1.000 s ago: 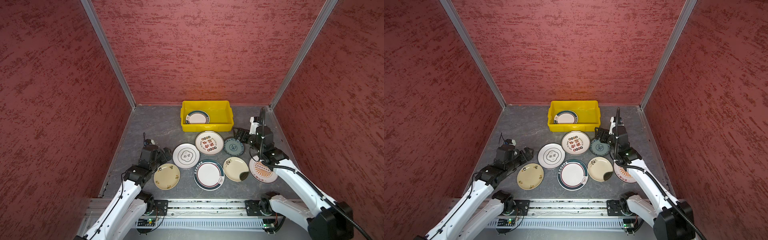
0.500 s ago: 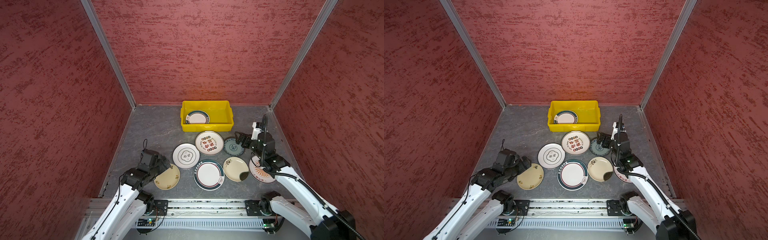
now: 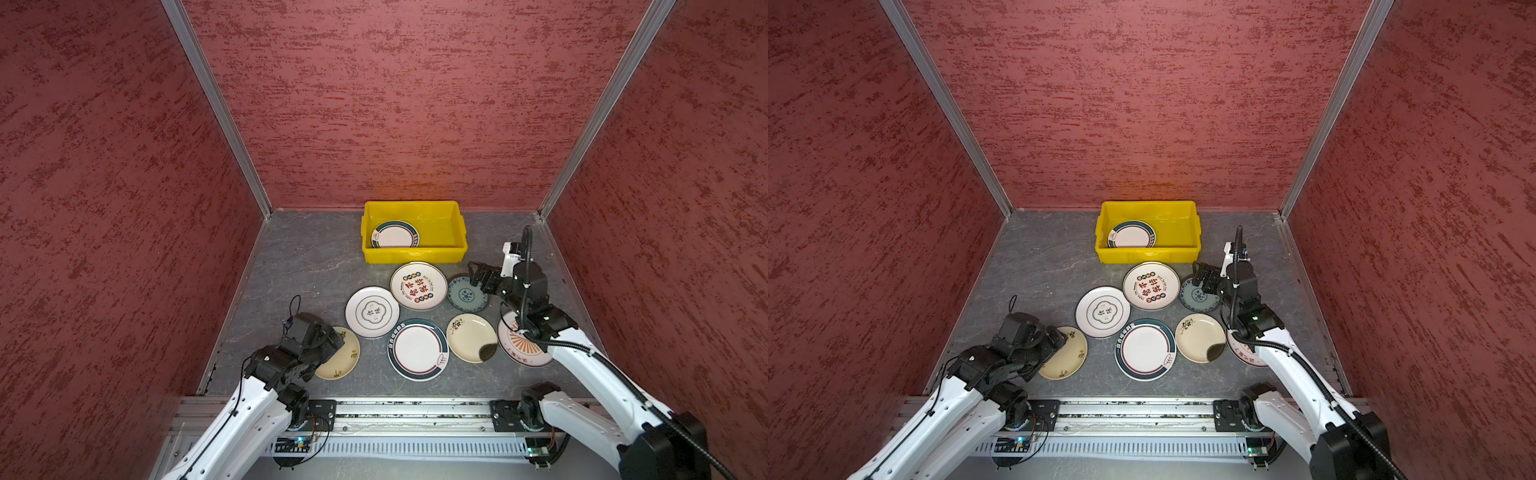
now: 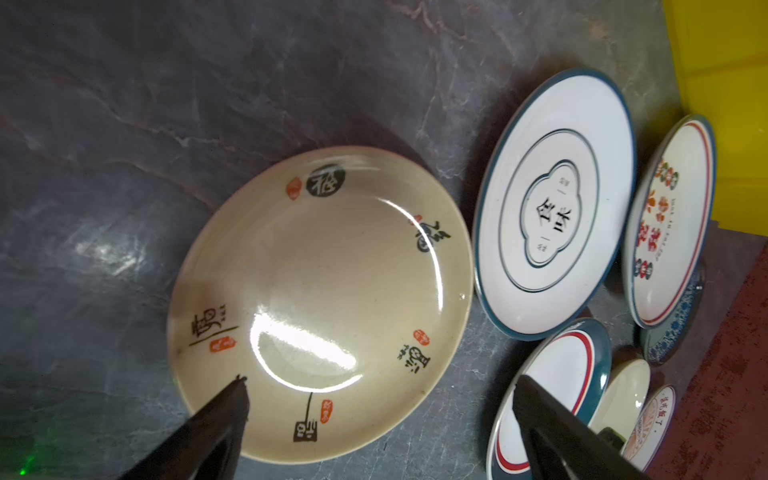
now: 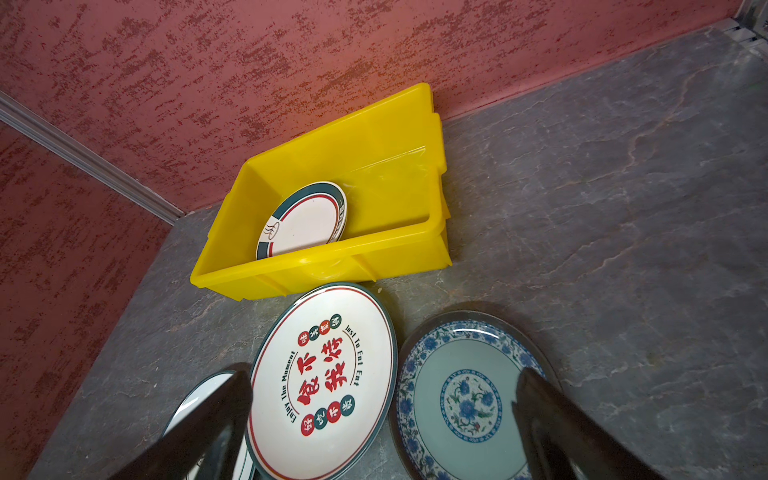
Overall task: Place the plates into the plastic bin on the countertop
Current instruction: 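Withdraw the right gripper from the bin while the left gripper moves over the cream plate, then lower the left gripper onto the cream calligraphy plate's rim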
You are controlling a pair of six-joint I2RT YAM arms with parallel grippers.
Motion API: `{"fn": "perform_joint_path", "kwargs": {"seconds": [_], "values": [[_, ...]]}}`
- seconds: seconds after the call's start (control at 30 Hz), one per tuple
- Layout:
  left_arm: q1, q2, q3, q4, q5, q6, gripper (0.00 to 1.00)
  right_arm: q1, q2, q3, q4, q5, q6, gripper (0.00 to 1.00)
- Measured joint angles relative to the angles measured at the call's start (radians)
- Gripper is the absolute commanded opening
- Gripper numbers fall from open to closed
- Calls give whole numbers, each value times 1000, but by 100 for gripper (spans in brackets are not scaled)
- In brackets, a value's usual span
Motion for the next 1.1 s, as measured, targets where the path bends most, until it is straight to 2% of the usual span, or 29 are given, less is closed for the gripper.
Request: {"fn": "perform_joint_path", "kwargs": {"seconds": [0.4,1.1], "values": [[11,156,-10,162,4,2,99,0,-4,0,0,-16,12,99],[211,333,-38,420,37,81,99,0,-53,-33,-26,-23,29,99]]}}
